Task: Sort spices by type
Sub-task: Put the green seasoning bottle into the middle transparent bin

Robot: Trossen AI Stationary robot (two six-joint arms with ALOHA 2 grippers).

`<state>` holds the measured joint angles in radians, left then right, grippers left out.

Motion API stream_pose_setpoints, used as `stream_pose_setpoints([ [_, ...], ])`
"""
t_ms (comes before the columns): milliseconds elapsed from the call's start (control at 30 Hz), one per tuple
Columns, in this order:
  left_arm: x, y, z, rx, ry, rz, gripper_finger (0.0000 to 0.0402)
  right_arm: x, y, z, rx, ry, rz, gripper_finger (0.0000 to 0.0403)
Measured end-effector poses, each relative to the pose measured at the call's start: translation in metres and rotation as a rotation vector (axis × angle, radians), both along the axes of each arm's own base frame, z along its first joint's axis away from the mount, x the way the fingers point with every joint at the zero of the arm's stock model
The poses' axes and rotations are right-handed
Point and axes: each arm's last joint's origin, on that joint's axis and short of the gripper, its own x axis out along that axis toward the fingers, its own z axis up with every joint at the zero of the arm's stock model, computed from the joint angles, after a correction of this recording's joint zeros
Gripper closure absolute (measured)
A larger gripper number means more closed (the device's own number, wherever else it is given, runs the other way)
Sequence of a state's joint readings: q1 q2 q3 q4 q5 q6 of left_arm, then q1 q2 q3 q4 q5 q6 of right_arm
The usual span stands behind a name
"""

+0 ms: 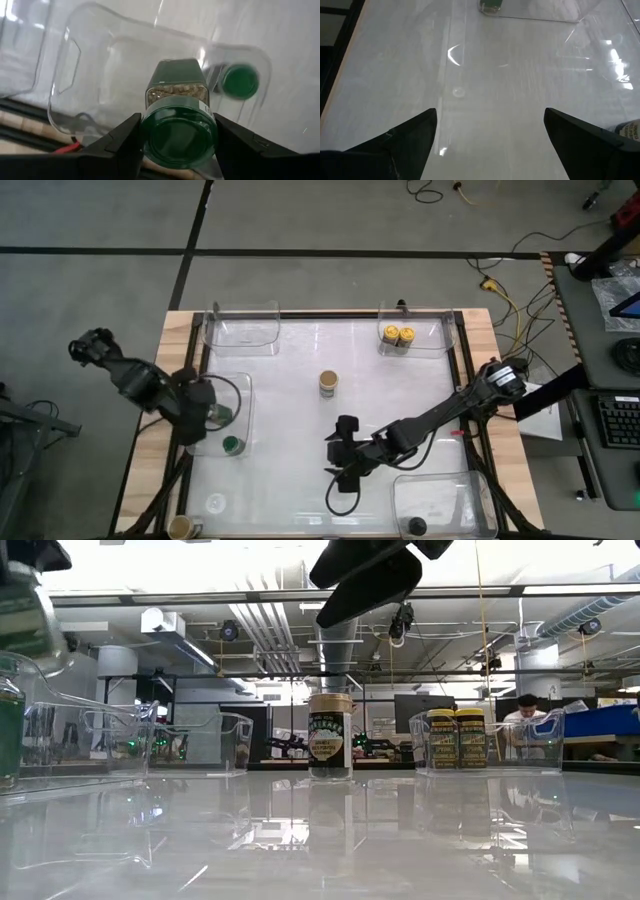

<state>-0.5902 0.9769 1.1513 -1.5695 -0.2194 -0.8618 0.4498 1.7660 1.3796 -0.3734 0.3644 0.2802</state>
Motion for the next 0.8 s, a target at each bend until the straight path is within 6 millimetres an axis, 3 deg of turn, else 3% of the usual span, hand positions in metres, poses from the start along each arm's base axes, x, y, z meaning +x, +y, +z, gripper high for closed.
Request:
stream_pose_setpoints([
  [400, 0.034, -0.016, -0.026, 0.014, 0.249, -0.129, 0.0211, 0.007, 0.002, -0.019, -0.012, 0.037, 0.000, 0.0044],
  [800, 0.040, -0.031, -0.047, 0.020, 0.387, -0.168, 0.0211, 0.007, 0.002, -0.019, -0.012, 0.035, 0.002, 0.0044],
])
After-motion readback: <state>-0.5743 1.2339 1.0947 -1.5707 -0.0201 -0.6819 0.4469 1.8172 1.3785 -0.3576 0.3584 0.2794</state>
